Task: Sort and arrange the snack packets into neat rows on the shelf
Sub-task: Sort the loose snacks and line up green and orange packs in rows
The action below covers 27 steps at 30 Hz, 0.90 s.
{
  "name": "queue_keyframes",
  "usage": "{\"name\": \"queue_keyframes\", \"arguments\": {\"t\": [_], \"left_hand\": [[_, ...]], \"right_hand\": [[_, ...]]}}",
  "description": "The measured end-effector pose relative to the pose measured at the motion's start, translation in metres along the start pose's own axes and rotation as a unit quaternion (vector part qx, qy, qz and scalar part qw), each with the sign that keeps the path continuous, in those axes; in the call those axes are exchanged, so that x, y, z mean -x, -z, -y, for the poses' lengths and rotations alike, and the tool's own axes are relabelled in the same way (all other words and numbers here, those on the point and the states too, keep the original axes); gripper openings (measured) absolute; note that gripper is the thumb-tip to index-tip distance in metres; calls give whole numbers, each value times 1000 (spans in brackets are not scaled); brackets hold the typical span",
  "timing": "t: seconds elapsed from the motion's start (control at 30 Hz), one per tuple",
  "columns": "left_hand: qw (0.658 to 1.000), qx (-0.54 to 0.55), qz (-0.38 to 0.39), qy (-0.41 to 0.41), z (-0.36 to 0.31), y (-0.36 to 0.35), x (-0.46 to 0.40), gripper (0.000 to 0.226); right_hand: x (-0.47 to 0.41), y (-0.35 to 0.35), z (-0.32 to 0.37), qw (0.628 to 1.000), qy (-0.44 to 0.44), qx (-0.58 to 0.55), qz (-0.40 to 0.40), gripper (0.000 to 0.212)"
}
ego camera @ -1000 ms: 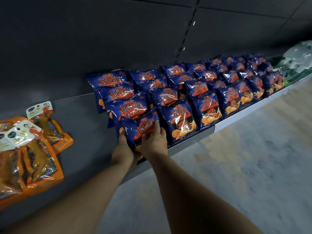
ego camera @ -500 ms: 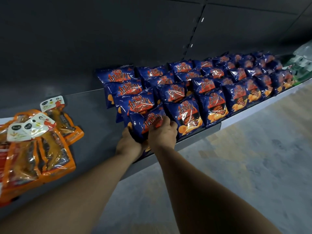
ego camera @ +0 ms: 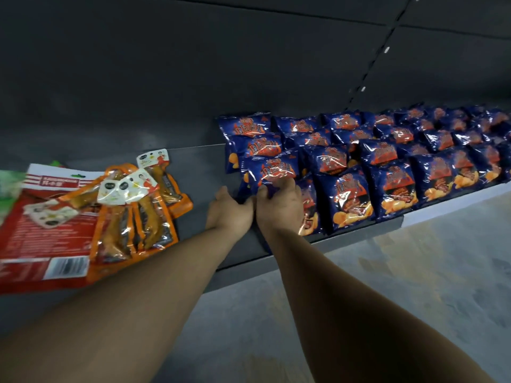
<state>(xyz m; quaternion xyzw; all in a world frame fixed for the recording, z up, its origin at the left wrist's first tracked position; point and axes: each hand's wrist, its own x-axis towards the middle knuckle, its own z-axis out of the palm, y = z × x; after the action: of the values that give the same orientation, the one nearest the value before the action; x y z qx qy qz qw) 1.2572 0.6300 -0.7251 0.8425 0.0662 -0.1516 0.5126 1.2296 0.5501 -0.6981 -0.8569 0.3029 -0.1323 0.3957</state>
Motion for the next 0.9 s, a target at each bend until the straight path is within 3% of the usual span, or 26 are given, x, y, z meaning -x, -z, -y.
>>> {"name": "queue_keyframes", "arguments": {"t": [0.13, 0.37, 0.63, 0.9], "left_hand": [[998, 1, -60, -5, 14, 43, 5, 71], [984, -83, -145, 68, 39, 122, 9, 64], [963, -75, -233, 112, 91, 212, 26, 60], [954, -63, -247, 157, 131, 274, 36, 64]], "right_hand": [[21, -27, 23, 997, 33, -28, 60, 29], [45, -88, 71, 982, 43, -12, 186, 30], [98, -156, 104, 960, 118, 25, 254, 35], [146, -198, 140, 946, 145, 23, 288, 36]]}}
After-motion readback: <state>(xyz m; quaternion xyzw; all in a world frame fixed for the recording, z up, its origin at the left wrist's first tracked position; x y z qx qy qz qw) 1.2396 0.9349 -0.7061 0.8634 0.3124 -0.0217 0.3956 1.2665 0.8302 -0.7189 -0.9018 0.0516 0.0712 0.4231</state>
